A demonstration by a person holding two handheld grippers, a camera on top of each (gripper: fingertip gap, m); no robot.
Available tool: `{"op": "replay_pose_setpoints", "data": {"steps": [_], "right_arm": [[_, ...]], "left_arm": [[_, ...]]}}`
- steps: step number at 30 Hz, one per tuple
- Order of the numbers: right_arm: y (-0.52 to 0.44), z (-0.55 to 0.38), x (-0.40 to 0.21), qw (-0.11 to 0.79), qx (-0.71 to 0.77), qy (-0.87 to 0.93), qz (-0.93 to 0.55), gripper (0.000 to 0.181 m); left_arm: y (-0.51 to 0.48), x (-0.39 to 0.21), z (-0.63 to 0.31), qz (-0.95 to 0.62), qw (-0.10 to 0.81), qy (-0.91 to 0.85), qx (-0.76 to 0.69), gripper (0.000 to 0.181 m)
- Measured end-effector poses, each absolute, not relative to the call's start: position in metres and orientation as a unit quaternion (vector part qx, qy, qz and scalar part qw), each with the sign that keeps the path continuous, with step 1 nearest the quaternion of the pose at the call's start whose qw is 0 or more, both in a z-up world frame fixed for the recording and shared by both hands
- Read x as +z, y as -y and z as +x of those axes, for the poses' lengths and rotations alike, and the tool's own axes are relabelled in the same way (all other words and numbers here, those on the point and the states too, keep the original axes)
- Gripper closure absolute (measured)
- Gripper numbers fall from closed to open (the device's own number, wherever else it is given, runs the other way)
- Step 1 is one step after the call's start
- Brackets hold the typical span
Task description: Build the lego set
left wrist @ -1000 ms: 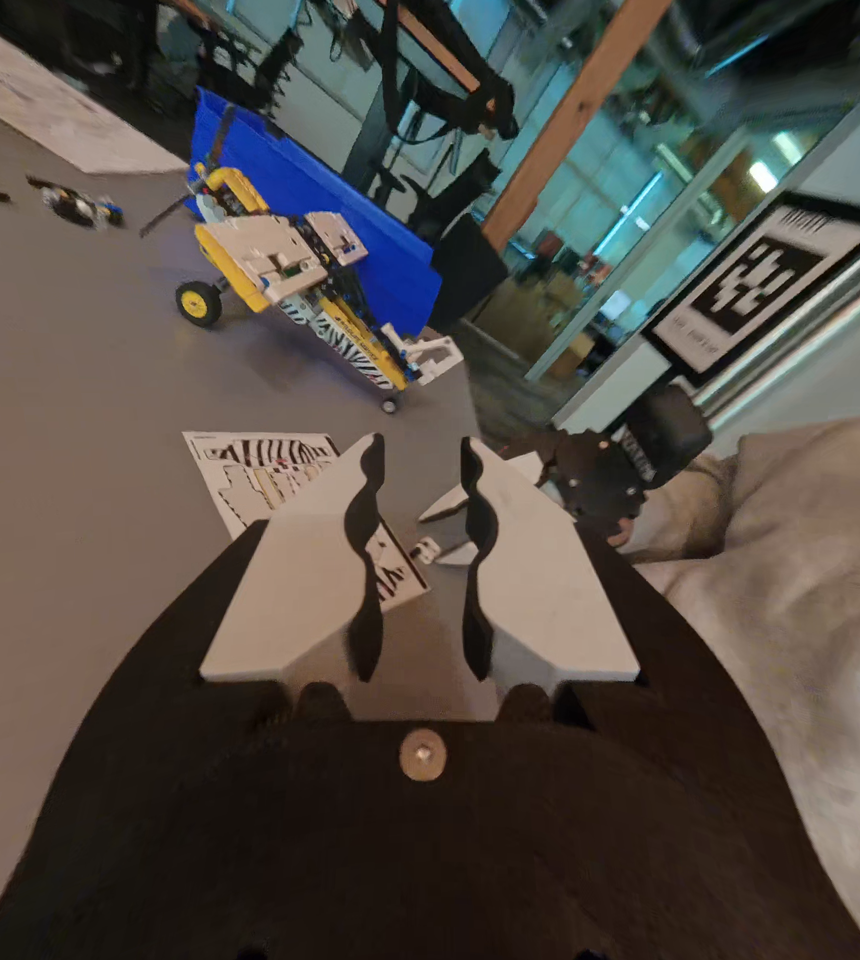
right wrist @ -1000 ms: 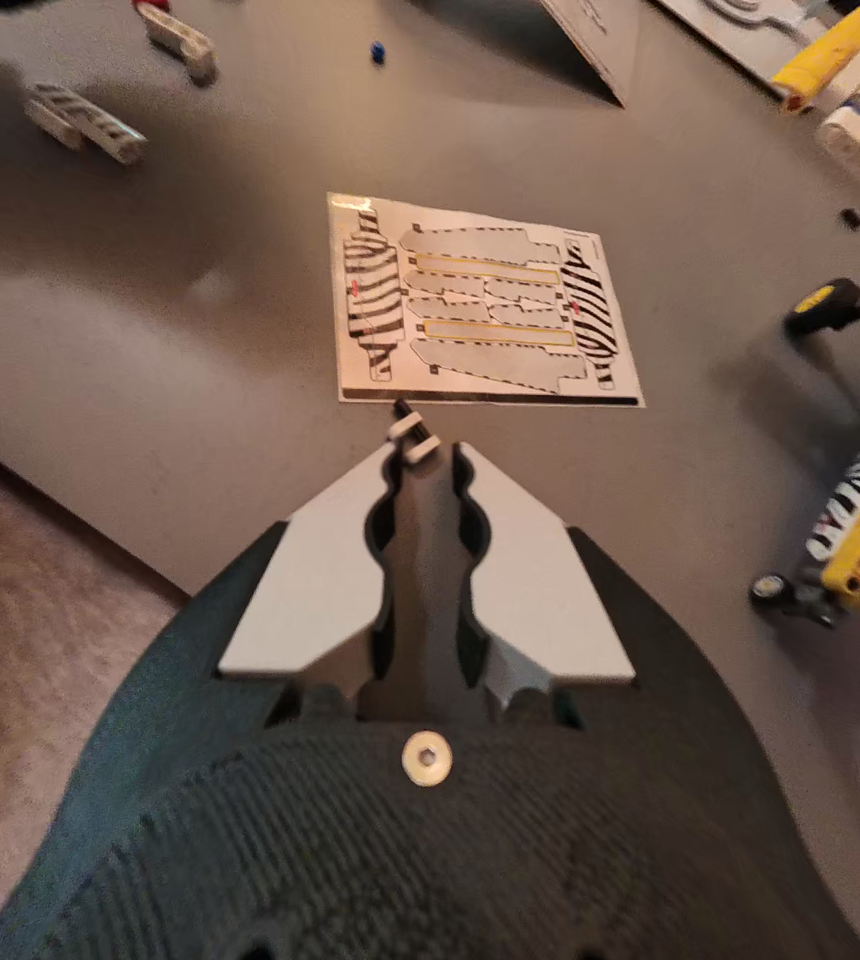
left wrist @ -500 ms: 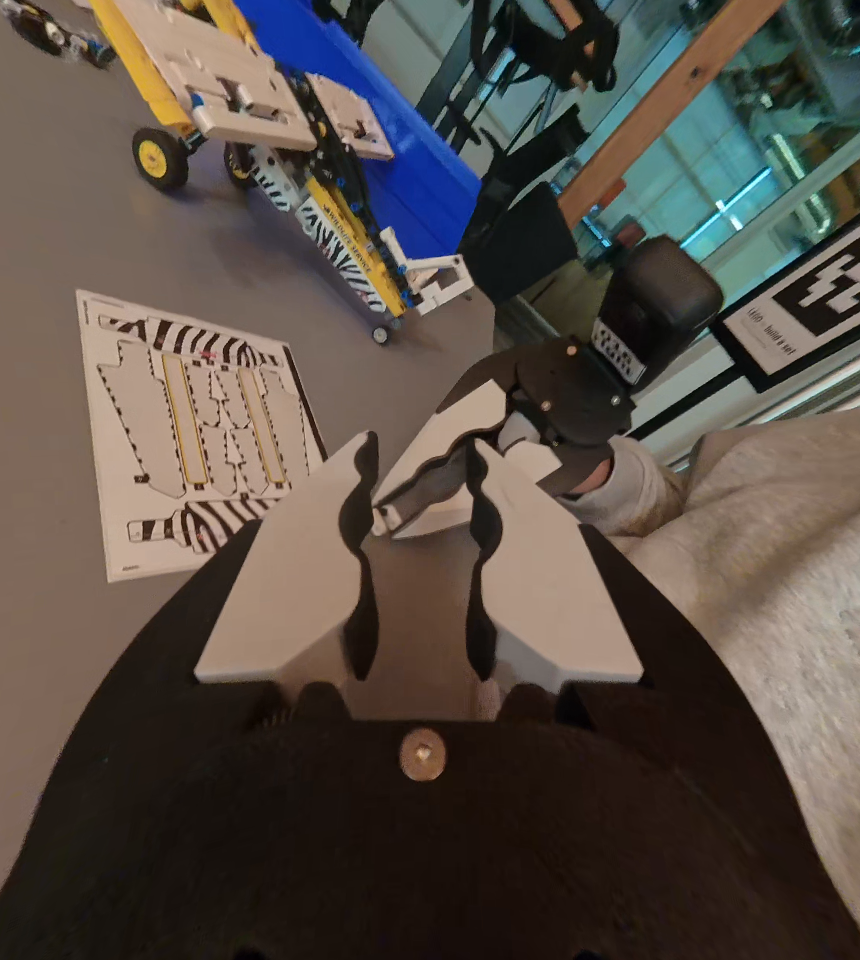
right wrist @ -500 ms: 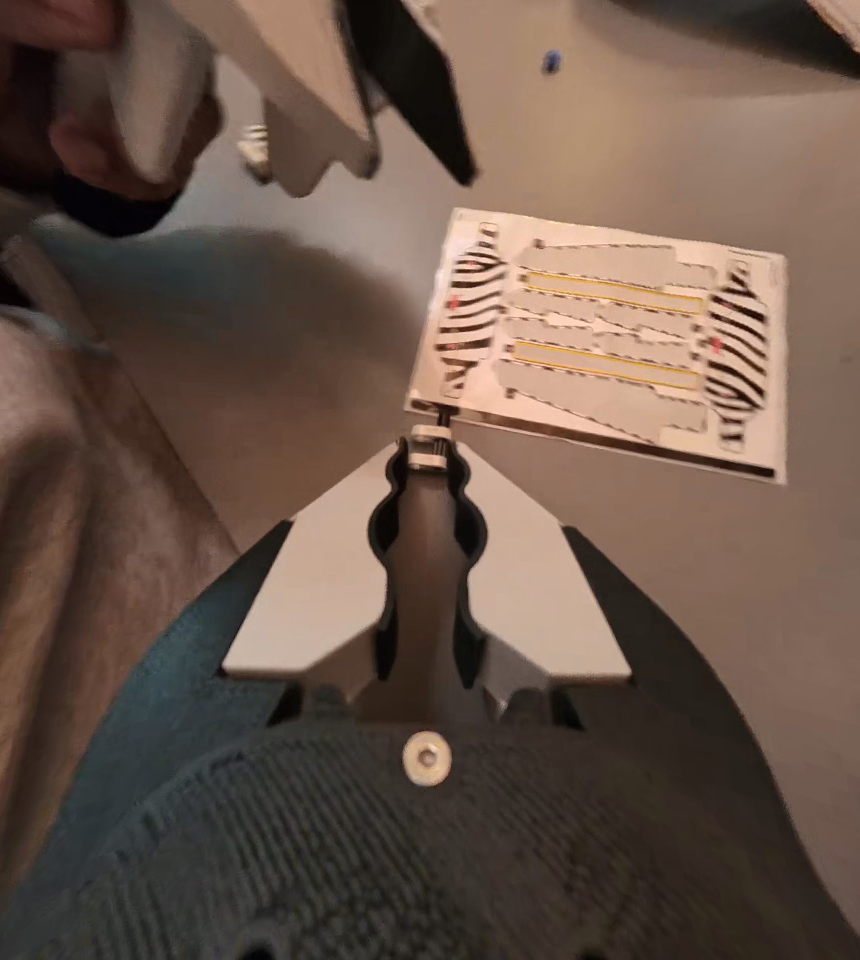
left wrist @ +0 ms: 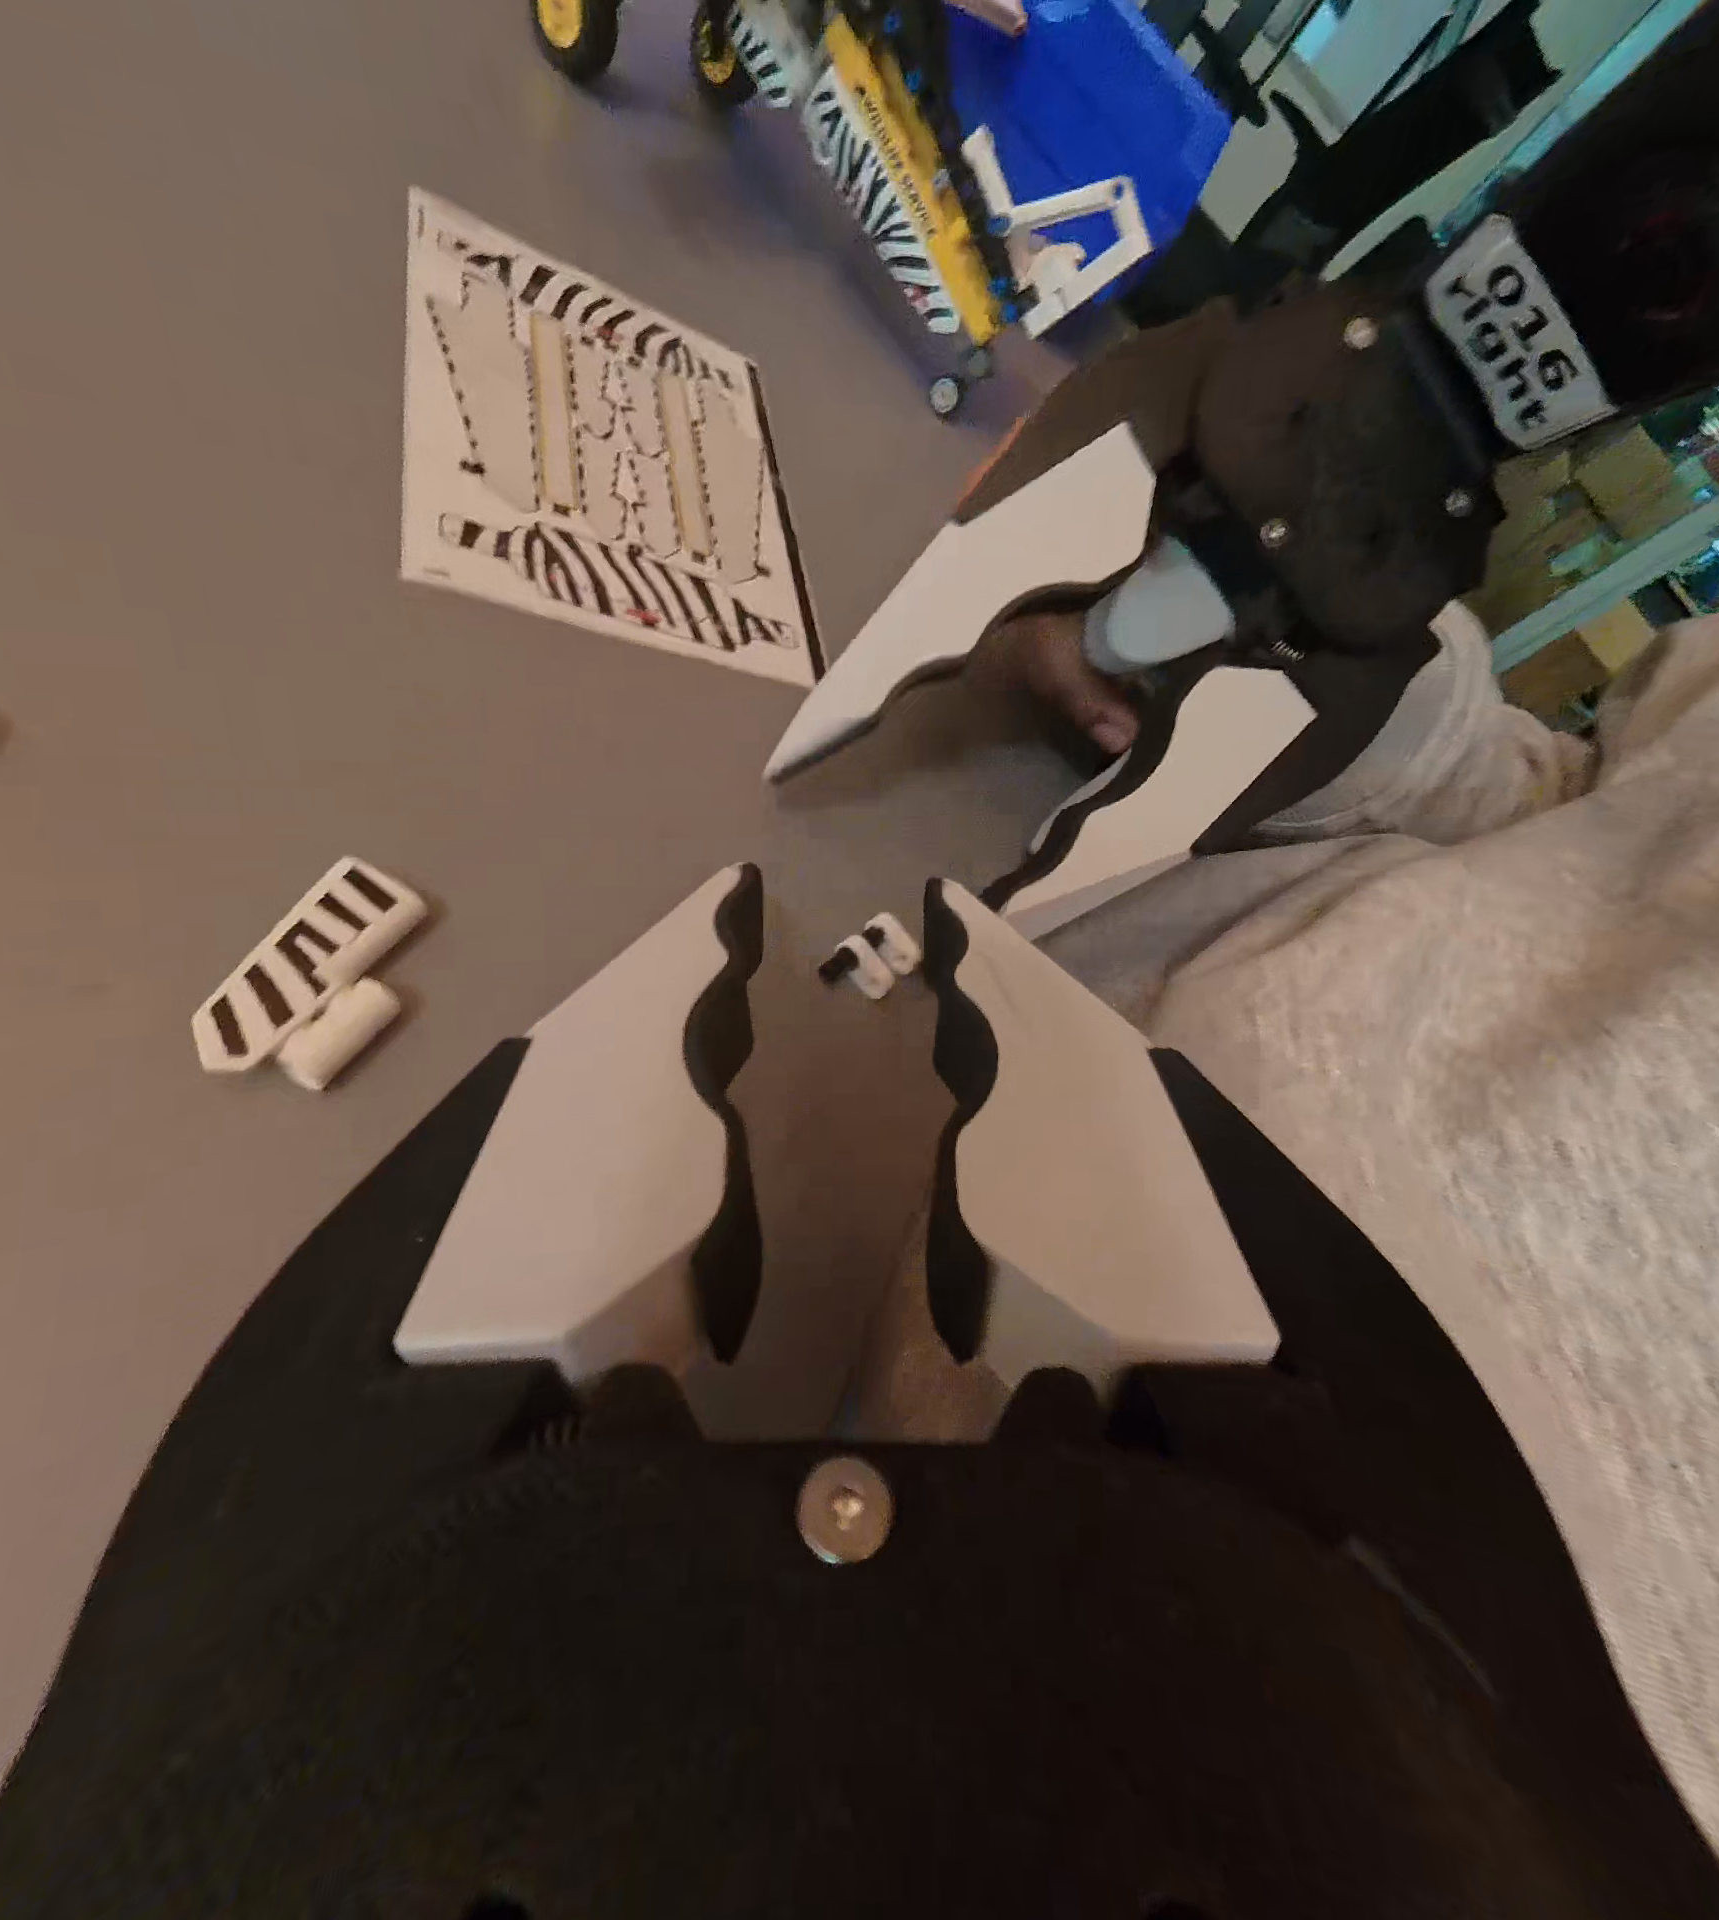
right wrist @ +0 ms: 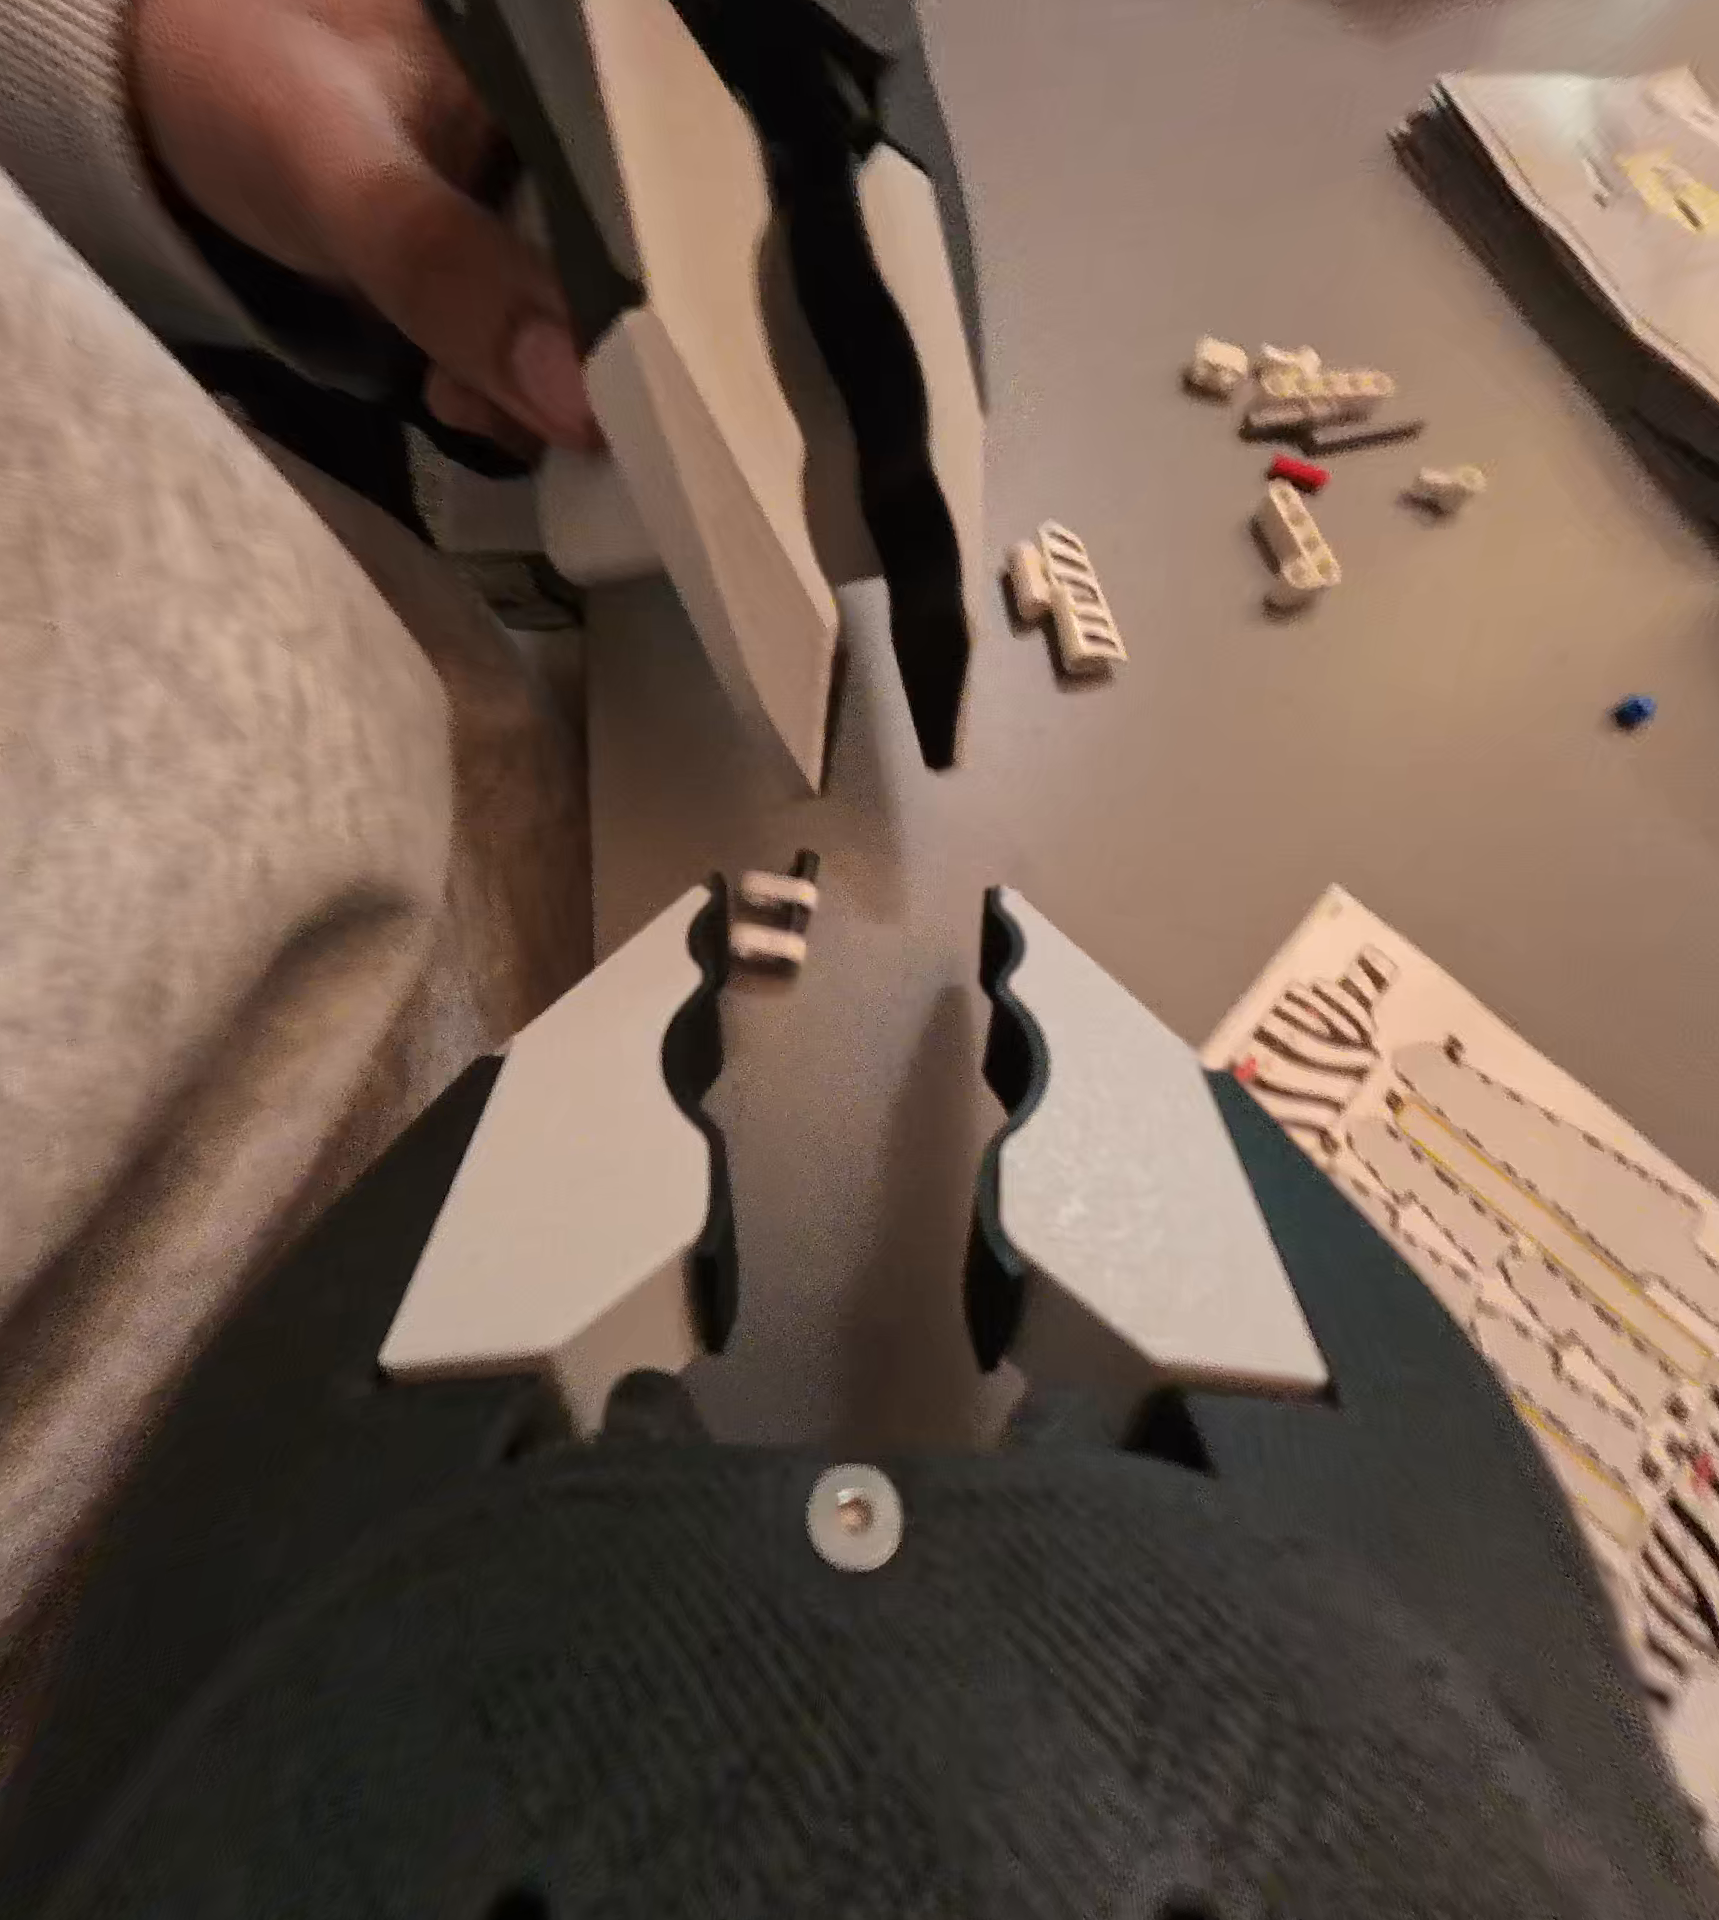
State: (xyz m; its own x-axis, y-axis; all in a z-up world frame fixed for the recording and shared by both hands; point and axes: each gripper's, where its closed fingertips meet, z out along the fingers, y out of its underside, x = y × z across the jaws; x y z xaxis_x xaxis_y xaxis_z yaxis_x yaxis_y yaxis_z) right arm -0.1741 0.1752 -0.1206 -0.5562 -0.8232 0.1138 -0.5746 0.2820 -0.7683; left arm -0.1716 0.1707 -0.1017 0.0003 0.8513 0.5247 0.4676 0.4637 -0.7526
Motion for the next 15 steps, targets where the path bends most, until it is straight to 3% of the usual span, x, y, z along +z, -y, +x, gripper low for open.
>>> {"op": "replay_pose_setpoints", "data": {"steps": [3, 6, 9, 15], "right_arm": [[-0.184, -0.193, -0.123, 0.122, -0.395, -0.813, -0.411, 0.126], [-0.201, -0.195, -0.115, 0.148, -0.417, -0.829, -0.343, 0.126], [-0.210, -0.183, -0.111, 0.183, -0.433, -0.841, -0.269, 0.128], [-0.210, -0.168, -0.124, 0.217, -0.389, -0.872, -0.204, 0.130]], "left_arm": [[-0.175, -0.103, -0.168, -0.495, 0.514, 0.676, 0.185, 0.150], [-0.179, -0.115, -0.164, -0.524, 0.477, 0.682, 0.181, 0.150], [-0.175, -0.124, -0.165, -0.536, 0.430, 0.698, 0.202, 0.174], [-0.199, -0.123, -0.169, -0.554, 0.445, 0.683, 0.170, 0.172]]}}
